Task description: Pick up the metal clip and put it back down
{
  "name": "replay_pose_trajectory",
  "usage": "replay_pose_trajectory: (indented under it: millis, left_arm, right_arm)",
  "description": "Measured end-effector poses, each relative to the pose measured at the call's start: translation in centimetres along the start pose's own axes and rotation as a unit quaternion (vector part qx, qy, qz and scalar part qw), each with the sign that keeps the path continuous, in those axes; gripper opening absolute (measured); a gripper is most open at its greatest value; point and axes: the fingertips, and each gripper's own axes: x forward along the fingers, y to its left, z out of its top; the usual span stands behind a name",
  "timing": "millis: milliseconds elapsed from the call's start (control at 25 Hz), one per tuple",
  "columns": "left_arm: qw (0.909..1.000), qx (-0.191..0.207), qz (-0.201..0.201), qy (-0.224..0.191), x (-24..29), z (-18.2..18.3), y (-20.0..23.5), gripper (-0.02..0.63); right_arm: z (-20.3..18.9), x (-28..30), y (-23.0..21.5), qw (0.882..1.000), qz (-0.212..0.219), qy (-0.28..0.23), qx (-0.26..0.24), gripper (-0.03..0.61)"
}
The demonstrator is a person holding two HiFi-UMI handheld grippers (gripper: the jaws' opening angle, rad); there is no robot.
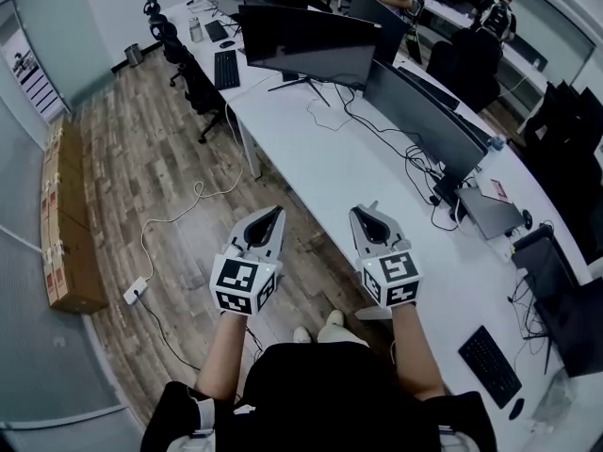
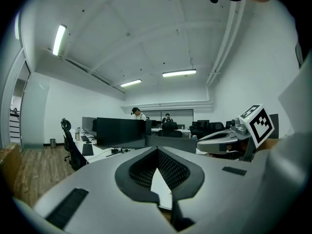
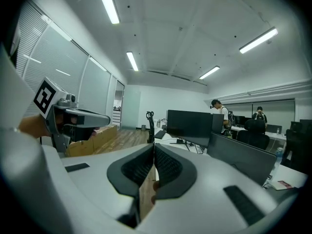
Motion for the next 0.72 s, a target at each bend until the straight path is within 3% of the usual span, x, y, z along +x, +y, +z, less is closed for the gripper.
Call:
replay_pose_trajectory:
  millis: [720]
  left_arm:
    - [0.9991, -0.022, 0.011, 0.036, 8.0, -2.6, 0.2, 0.011]
  right_arm:
    - [-3.8, 4.9, -6.5, 0.999, 0.018, 0.039, 0.010, 0.026]
